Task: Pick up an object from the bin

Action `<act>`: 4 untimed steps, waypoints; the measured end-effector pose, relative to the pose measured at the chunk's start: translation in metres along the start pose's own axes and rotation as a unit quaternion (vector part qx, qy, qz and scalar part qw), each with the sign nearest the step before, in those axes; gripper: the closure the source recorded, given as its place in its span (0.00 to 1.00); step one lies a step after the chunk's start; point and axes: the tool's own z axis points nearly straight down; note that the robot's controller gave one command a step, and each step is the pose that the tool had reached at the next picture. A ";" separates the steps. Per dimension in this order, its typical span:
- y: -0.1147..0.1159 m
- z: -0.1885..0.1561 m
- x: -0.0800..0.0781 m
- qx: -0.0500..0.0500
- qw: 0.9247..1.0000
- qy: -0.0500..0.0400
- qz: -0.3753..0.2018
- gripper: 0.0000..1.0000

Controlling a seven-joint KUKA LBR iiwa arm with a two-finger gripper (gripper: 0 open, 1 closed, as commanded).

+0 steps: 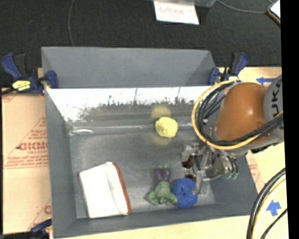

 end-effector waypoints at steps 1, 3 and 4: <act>0.000 -0.004 -0.001 0.000 1.000 -0.003 -0.002 0.00; 0.058 0.091 0.017 0.003 0.980 -0.016 -0.200 0.00; -0.056 0.094 0.012 0.003 1.000 -0.019 0.021 0.00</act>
Offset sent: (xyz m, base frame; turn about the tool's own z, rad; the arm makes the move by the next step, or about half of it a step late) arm -0.0252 -0.0358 -0.0946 -0.2563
